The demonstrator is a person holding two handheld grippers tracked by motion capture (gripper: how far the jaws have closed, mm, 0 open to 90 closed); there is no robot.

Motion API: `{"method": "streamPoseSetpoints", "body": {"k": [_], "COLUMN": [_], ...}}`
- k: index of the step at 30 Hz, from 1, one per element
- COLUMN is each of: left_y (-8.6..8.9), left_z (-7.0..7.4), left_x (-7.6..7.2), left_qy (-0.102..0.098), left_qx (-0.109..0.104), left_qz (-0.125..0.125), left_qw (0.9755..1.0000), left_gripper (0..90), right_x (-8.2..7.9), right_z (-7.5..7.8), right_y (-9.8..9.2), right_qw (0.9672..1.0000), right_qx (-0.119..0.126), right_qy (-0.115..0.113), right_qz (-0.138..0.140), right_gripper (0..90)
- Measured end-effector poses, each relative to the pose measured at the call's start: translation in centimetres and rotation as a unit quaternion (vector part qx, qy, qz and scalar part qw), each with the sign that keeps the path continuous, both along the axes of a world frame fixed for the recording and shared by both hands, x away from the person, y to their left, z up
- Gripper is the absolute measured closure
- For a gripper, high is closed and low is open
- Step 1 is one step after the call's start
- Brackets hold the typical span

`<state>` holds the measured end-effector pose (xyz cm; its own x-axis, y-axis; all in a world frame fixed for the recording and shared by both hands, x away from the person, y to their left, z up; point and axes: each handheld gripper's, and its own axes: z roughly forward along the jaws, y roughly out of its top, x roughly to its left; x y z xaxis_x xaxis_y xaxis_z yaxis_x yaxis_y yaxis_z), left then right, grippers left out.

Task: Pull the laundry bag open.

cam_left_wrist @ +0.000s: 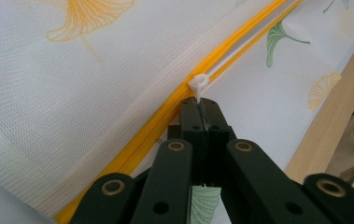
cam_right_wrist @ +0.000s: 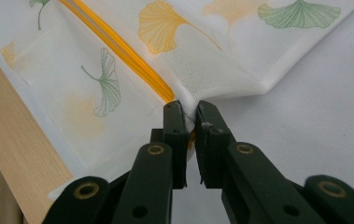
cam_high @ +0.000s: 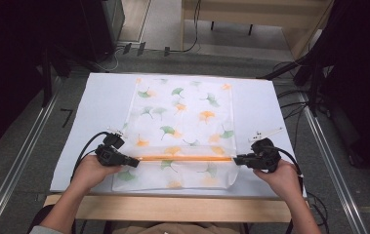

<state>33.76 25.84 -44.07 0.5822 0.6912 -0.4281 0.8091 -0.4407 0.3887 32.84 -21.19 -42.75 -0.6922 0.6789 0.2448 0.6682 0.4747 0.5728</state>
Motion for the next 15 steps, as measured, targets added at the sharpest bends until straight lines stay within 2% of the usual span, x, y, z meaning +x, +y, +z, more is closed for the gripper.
{"method": "streamPoseSetpoints", "body": {"k": [15], "left_y": [0.46], "left_z": [0.08], "left_x": [-0.04], "left_qy": [0.0], "left_qx": [0.002], "left_qz": [0.002], "left_qw": [1.0], "left_gripper": [90.0], "right_x": [-0.02], "right_z": [-0.02], "right_y": [-0.08], "right_qw": [1.0], "right_qx": [-0.001], "right_qy": [0.003], "right_qz": [-0.002], "right_gripper": [85.2]}}
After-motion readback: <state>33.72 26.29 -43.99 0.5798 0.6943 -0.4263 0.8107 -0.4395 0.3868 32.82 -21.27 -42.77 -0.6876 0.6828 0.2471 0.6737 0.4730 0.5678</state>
